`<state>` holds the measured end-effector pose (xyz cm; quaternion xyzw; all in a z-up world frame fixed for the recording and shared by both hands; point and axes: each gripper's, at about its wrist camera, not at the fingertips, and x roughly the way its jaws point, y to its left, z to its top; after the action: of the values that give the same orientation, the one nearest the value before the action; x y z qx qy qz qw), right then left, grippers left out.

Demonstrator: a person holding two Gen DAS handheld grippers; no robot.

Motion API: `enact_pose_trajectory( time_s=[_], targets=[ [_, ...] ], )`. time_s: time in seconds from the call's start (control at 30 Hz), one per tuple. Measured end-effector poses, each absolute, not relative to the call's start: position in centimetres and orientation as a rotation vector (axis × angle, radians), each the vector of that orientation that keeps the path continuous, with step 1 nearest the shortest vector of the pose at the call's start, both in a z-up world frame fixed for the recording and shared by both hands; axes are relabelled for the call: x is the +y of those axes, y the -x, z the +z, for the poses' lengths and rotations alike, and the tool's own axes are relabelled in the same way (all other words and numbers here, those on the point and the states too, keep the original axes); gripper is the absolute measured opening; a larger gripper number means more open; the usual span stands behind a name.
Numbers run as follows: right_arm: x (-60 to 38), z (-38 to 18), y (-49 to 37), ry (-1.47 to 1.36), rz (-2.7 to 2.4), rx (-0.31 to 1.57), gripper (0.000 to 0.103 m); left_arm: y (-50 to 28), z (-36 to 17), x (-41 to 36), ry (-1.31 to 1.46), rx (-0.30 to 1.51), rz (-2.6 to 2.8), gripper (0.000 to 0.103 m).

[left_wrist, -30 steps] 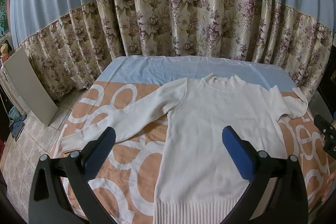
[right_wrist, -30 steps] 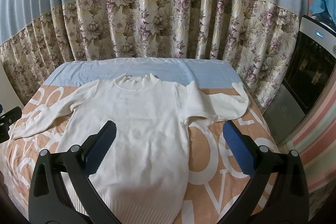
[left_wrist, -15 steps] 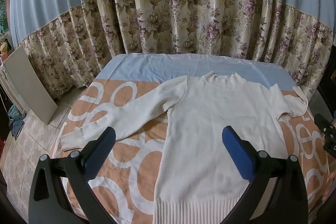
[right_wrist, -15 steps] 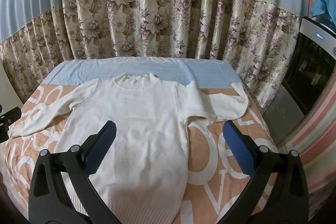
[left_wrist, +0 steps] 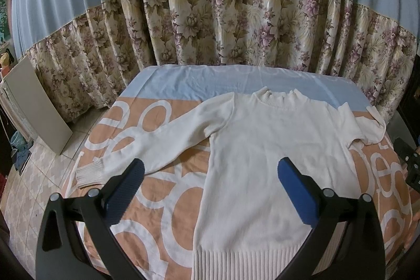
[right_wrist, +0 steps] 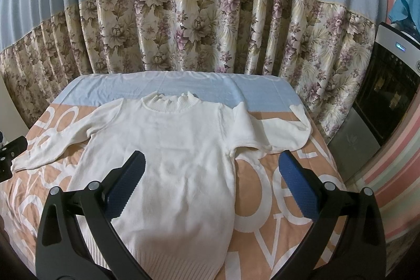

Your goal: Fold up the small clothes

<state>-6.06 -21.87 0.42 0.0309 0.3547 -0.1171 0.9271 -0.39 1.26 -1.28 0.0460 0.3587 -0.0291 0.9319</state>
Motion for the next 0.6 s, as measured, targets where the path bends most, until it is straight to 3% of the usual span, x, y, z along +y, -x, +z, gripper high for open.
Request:
enact_pose_trajectory(
  time_s=[0.6],
  targets=[
    [-22.08, 0.42, 6.00, -0.067, -0.250, 0.734, 0.100, 0.40, -1.56, 1.37, -0.094, 0.741, -0.061, 0.102]
  ],
)
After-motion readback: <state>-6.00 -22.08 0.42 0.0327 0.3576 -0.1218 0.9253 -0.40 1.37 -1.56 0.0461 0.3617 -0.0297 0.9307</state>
